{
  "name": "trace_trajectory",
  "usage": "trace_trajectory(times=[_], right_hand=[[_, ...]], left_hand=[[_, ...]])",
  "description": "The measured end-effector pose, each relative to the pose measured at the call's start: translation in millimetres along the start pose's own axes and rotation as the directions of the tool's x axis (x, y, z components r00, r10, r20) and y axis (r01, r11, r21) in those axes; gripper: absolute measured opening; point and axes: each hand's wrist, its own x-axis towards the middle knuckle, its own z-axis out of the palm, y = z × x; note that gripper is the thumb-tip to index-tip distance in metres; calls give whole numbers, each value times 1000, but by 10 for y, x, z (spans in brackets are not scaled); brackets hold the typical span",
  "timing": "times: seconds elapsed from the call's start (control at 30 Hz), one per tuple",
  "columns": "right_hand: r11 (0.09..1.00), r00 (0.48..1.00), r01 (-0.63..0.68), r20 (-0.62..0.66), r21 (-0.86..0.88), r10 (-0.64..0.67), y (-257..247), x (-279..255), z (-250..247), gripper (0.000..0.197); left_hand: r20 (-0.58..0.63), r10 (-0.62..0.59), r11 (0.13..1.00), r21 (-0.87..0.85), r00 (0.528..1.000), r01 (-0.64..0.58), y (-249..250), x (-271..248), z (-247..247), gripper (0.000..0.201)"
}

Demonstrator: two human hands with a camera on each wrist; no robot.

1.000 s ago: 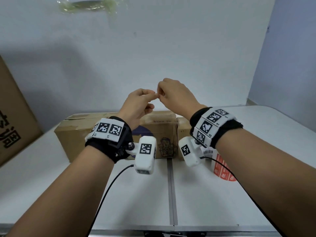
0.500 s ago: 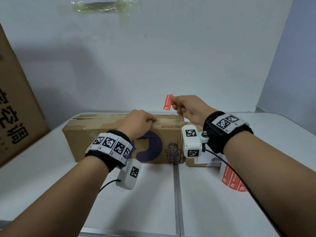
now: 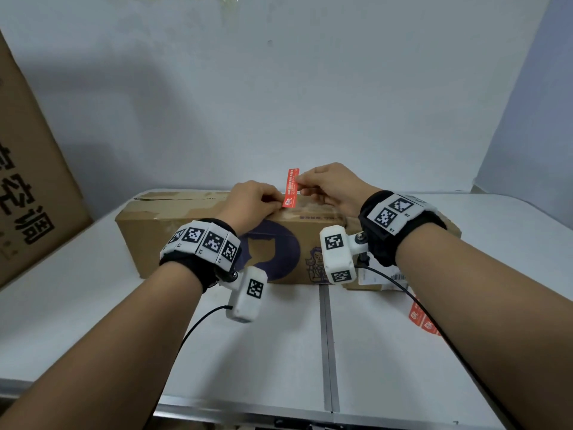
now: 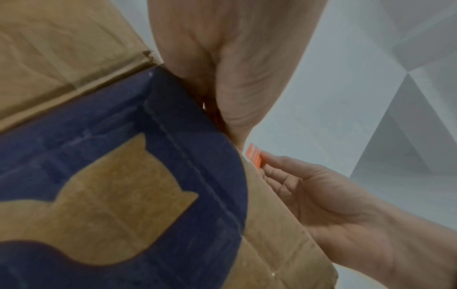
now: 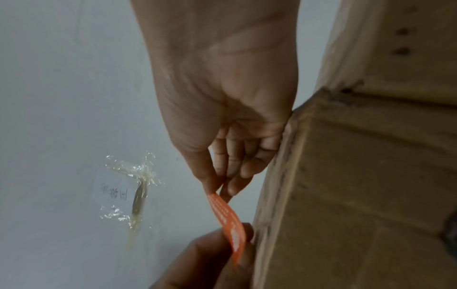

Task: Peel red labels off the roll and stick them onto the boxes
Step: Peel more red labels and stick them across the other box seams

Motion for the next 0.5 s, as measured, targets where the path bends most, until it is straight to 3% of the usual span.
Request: trace_trajectory(times=[0.1,0.27,0.37,0.5], right_hand=[[998,998,-63,-16,25,63,21,27,17,20],[994,997,-72,-8,78,73,64,79,-18,14],[996,997,-79,-17,49,80,65,67,7,11],[997,997,-66,-44,28,67,85,71,22,23]], left_hand=[[-23,7,994,-106,1000,-10,-31,-4,30,16],[-68,106,990,-81,992,-111,-81,-3,44,28],[-77,146,988,-39,986,-150,-81,-40,51,23],[-129,160,981,-90,979,-173,-82,-63,66,14]])
